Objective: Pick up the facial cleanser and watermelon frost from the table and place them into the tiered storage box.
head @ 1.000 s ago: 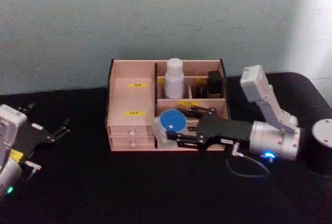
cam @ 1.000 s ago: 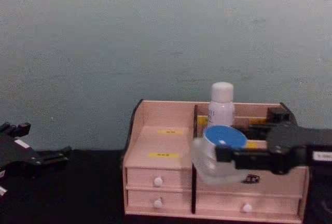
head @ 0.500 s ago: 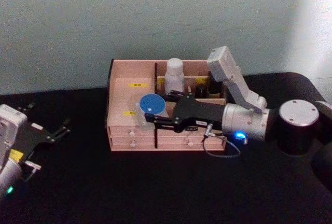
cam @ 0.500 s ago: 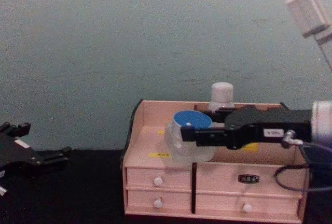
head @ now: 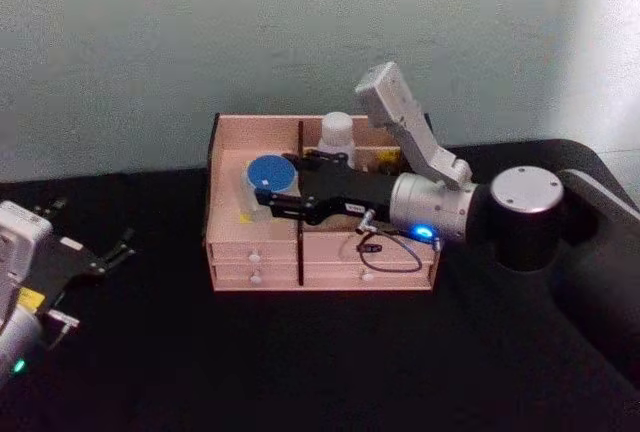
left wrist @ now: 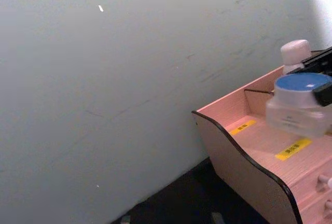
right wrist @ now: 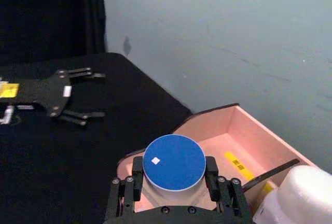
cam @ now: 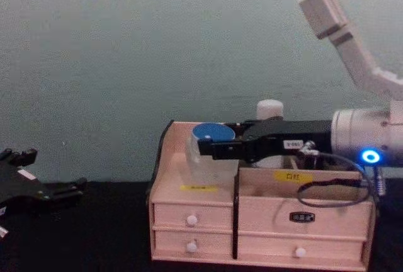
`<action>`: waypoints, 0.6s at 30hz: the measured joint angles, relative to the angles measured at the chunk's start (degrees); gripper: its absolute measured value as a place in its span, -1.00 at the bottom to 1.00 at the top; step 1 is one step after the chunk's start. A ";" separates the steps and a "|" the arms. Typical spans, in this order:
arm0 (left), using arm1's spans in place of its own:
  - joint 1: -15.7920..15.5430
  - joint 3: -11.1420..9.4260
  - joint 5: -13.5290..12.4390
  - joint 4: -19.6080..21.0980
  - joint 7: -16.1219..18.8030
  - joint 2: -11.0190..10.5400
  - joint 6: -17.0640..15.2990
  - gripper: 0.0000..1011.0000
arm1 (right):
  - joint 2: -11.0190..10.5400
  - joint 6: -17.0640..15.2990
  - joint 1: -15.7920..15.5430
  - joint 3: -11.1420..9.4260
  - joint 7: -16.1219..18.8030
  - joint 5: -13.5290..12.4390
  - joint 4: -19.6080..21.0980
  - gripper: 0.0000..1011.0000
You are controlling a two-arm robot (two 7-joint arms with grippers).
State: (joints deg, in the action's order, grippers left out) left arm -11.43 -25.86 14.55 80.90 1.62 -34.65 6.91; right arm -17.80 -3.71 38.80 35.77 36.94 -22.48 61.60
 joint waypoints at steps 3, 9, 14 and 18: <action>0.00 0.00 0.00 0.00 0.00 0.00 0.00 0.98 | 1.42 0.00 1.20 0.02 -0.45 0.60 -2.24 0.40; 0.00 0.00 0.00 0.00 0.00 0.00 0.00 0.98 | 3.91 0.01 3.24 0.01 -1.23 1.82 -6.33 0.40; 0.00 0.00 0.00 0.00 0.00 0.00 0.00 0.98 | 5.93 0.05 4.84 -0.26 -1.63 2.80 -10.02 0.40; 0.00 0.00 0.00 0.00 0.00 0.00 0.00 0.98 | 7.26 -0.03 5.84 -0.61 -1.91 3.34 -12.39 0.40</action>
State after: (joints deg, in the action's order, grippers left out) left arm -11.43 -25.86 14.55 80.90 1.62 -34.65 6.91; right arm -10.54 -3.75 44.64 35.16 35.04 -19.14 49.21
